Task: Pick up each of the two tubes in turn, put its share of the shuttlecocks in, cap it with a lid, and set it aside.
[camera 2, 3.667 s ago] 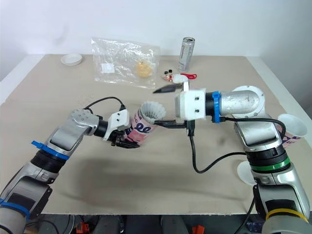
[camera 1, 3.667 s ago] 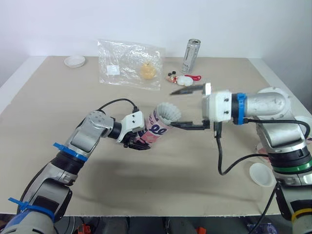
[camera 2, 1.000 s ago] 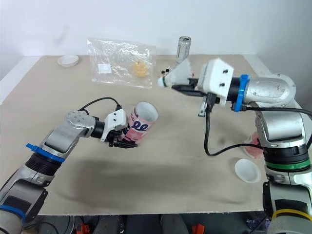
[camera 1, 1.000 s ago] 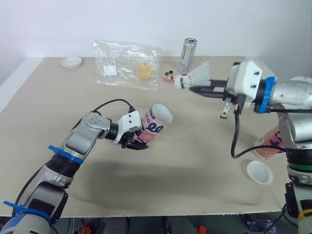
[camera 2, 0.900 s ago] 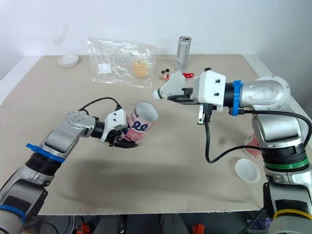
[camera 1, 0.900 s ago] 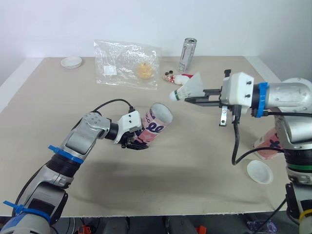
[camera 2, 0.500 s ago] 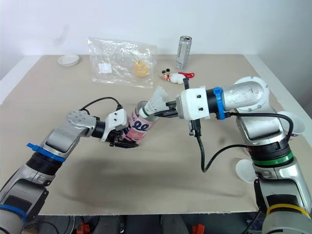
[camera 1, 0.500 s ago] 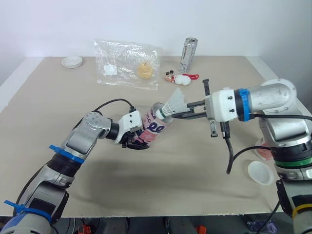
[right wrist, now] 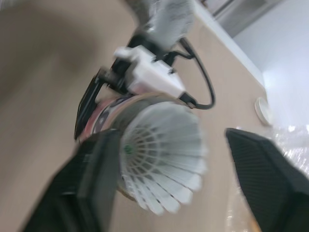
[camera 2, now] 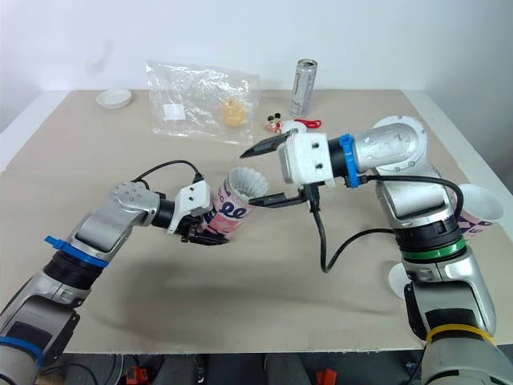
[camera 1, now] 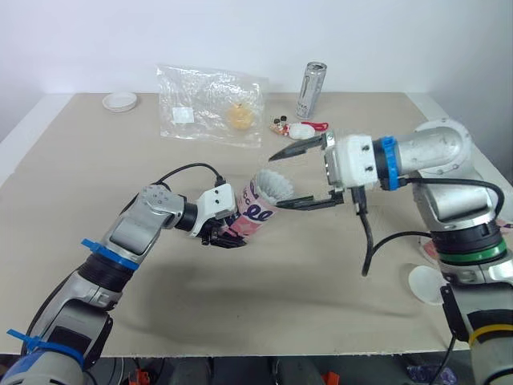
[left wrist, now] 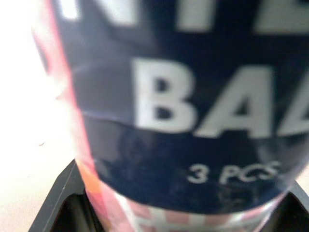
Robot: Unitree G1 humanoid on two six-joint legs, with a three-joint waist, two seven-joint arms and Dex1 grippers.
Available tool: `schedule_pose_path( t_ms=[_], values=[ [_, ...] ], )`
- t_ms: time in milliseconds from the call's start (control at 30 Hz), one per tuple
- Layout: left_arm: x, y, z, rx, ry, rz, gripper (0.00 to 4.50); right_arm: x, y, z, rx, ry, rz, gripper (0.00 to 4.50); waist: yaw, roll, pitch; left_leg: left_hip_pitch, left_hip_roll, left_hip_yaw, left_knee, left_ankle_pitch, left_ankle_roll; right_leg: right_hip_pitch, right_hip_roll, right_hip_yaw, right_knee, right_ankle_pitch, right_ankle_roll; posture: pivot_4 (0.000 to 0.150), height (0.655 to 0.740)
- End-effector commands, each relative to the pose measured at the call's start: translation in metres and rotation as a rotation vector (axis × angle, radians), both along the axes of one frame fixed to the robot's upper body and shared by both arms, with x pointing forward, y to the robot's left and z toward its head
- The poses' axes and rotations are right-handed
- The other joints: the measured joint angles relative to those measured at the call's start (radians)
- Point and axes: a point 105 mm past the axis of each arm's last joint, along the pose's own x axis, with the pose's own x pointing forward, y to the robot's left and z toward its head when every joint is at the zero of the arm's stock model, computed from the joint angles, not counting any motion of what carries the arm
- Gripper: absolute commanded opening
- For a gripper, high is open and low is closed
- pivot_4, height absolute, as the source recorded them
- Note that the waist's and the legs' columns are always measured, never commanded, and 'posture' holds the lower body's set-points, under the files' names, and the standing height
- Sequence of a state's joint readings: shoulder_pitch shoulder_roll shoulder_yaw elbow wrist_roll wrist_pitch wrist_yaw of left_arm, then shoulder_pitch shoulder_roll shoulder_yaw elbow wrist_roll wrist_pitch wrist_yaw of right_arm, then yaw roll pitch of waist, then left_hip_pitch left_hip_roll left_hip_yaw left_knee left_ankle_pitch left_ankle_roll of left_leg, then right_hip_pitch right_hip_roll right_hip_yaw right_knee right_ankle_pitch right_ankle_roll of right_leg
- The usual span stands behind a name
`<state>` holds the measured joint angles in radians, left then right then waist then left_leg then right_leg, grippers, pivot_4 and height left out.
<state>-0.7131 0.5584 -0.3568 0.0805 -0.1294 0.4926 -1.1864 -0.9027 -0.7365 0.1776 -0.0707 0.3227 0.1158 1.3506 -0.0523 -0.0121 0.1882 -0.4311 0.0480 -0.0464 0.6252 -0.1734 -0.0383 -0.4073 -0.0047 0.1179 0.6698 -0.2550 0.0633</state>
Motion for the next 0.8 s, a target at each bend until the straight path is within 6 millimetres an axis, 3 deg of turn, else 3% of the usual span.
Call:
schedule_pose_path(
  t_ms=[33,200,333,433,700,800],
  values=[
    [0.0,-0.001,0.012,-0.02,-0.036,-0.012,2.9,-0.005,-0.016,0.033,0.139,0.071,-0.075,4.48,0.003,0.0,0.0,0.0,0.0,0.0,0.0,0.0,0.0,0.0,0.0,0.0,0.0,0.0,0.0,0.15,0.74],
    [0.0,-0.003,0.012,-0.011,-0.041,-0.028,2.9,-0.002,-0.03,0.043,0.224,0.196,-0.164,4.48,0.005,0.0,0.0,0.0,0.0,0.0,0.0,0.0,0.0,0.0,0.0,0.0,0.0,-0.001,0.0,0.15,0.74],
    [-0.001,-0.004,0.009,0.028,-0.058,-0.06,2.9,-0.001,-0.028,0.037,0.214,0.222,-0.168,4.48,0.003,0.0,0.0,0.0,0.0,0.0,0.0,0.0,0.0,0.0,0.0,0.0,0.001,-0.001,0.0,0.15,0.74],
    [-0.001,-0.004,0.009,0.051,-0.07,-0.076,2.9,-0.001,-0.022,0.033,0.158,0.201,-0.143,3.79,0.004,0.0,0.0,0.0,0.0,0.0,0.0,0.0,0.0,-0.001,0.0,0.0,0.0,-0.001,0.002,0.15,0.74],
    [0.002,-0.003,0.011,0.085,-0.092,-0.088,2.9,0.001,-0.006,0.015,-0.094,0.095,-0.066,0.03,0.004,0.0,0.0,0.0,0.0,0.0,0.0,0.0,0.0,-0.001,0.0,0.0,0.0,-0.004,0.006,0.15,0.74],
    [0.001,-0.004,0.011,0.087,-0.088,-0.097,2.9,0.0,0.004,0.004,-0.185,0.092,-0.016,0.03,0.003,0.0,0.0,0.0,0.0,0.0,0.0,0.0,0.0,-0.001,0.0,0.0,0.001,-0.004,0.005,0.15,0.74]
  ],
)
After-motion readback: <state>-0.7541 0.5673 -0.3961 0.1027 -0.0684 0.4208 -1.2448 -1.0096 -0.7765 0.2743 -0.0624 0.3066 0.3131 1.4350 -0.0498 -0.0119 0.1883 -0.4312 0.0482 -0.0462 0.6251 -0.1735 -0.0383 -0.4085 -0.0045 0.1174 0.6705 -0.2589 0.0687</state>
